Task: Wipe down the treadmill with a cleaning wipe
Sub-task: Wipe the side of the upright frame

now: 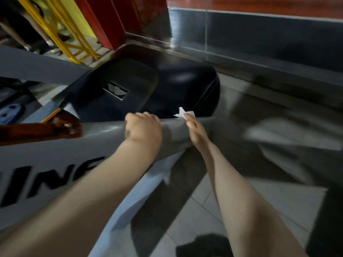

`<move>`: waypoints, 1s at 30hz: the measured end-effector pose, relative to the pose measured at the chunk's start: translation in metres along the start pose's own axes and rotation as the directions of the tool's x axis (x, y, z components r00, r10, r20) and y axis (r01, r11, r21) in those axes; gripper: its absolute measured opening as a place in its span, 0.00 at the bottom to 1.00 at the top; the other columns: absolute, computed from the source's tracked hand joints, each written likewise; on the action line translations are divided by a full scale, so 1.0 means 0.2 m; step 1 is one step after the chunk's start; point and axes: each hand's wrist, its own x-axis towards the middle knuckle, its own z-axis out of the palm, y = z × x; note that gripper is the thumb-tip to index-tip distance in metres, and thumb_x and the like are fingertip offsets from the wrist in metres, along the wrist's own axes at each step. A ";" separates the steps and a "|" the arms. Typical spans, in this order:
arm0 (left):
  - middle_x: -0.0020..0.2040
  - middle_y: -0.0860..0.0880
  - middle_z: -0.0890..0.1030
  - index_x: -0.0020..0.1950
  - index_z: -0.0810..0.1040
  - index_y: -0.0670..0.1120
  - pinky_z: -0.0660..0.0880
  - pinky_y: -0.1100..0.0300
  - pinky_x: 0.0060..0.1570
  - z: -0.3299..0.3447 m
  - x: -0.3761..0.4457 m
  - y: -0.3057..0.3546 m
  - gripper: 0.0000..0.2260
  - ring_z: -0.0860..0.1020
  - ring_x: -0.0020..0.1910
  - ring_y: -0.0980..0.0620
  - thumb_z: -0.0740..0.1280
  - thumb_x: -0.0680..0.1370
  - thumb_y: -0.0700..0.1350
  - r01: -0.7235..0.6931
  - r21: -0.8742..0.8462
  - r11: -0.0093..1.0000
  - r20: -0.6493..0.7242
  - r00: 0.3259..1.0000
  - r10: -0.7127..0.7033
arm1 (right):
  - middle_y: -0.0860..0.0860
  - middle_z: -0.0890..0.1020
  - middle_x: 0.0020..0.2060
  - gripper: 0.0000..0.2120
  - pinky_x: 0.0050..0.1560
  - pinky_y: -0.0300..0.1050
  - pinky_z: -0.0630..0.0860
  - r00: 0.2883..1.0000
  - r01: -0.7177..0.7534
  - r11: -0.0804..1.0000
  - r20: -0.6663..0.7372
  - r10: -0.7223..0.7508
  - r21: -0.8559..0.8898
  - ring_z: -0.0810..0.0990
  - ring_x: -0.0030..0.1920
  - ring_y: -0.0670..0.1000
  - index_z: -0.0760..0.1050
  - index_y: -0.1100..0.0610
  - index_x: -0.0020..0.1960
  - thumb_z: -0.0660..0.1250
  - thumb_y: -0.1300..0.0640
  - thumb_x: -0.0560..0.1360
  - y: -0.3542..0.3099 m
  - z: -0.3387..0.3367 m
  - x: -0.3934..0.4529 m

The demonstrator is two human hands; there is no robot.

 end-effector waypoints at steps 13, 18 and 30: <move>0.61 0.43 0.74 0.68 0.66 0.44 0.62 0.54 0.46 0.06 0.04 0.08 0.28 0.76 0.56 0.44 0.57 0.80 0.65 0.087 0.025 0.996 -0.129 0.988 -0.083 | 0.47 0.62 0.76 0.20 0.74 0.38 0.54 0.982 -0.066 0.982 -0.162 0.095 0.178 0.59 0.75 0.45 0.61 0.54 0.77 0.51 0.56 0.85 0.44 -0.19 0.23; 0.58 0.43 0.75 0.66 0.66 0.43 0.62 0.53 0.44 0.07 0.05 0.07 0.29 0.76 0.53 0.44 0.57 0.79 0.66 0.099 0.023 0.995 -0.189 0.978 -0.093 | 0.45 0.69 0.72 0.23 0.77 0.42 0.55 0.982 0.076 0.989 -0.184 -0.051 0.129 0.62 0.75 0.43 0.68 0.58 0.74 0.53 0.60 0.80 0.51 -0.12 0.28; 0.58 0.43 0.75 0.66 0.66 0.41 0.62 0.53 0.45 0.09 0.06 0.09 0.29 0.76 0.54 0.44 0.57 0.80 0.65 0.079 -0.005 0.997 -0.192 0.978 -0.079 | 0.47 0.65 0.74 0.27 0.74 0.38 0.60 0.955 0.112 0.964 -0.293 -0.038 0.242 0.66 0.71 0.39 0.61 0.60 0.77 0.52 0.64 0.78 0.16 0.18 -0.07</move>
